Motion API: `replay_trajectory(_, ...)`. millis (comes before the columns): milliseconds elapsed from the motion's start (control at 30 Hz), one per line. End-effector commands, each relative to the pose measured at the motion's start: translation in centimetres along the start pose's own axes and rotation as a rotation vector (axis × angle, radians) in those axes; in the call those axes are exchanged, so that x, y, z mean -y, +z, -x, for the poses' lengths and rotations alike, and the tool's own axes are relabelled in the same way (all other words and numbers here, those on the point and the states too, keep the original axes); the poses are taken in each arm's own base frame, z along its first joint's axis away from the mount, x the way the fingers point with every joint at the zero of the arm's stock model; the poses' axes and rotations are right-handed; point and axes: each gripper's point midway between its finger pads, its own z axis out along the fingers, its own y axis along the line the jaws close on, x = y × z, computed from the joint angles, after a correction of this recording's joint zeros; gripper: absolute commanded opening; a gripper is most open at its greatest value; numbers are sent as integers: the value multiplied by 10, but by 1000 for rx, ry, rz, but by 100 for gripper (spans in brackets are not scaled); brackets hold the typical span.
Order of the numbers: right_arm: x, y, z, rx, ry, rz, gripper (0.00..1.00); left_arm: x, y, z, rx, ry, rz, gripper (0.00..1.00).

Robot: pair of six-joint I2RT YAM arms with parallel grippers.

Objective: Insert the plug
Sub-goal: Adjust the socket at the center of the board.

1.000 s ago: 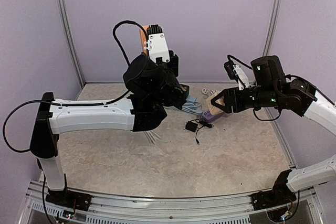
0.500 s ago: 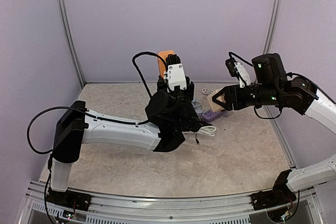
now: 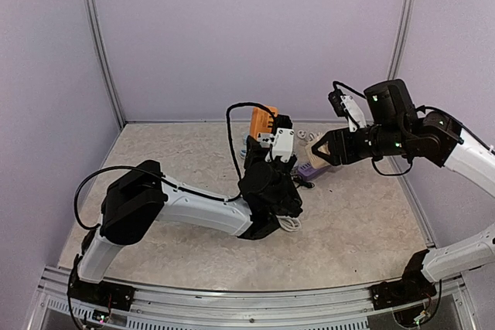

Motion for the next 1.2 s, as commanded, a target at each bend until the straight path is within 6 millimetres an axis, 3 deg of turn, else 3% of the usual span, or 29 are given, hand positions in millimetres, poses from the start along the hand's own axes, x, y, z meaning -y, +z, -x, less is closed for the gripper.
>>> replay_trajectory(0,4,-15,17,40,-9,-31,0,-30,17,36,10,89,40,0)
replay_trajectory(233,7,-17,12,47,-3,-37,0,-20,30,3,-15,462,60,0)
replay_trajectory(300,8,-17,11,39,-6,-42,0,-2,25,-25,-14,604,44,0)
replay_trajectory(400,9,-17,12,27,-12,-52,0,1,17,-31,-7,518,30,0)
replay_trajectory(533,8,-19,17,41,-13,-53,0,-19,10,-5,8,80,19,0)
replay_trajectory(700,11,-20,18,44,-12,-69,0,-12,-11,4,17,-355,-27,0)
replay_trajectory(833,12,-21,17,38,-9,-75,0,-15,-24,36,19,-587,-52,0)
replay_trajectory(933,13,-23,18,38,-7,-81,0,-25,-24,41,17,-757,-60,0)
replay_trajectory(1000,14,-27,19,44,-1,-89,0,-46,-18,55,18,-820,-43,0)
replay_trajectory(1067,13,-28,20,46,2,-82,0,-60,-14,79,24,-777,-31,0)
replay_trajectory(1167,13,-28,22,47,3,-84,0,-61,-22,117,116,-695,-109,0)
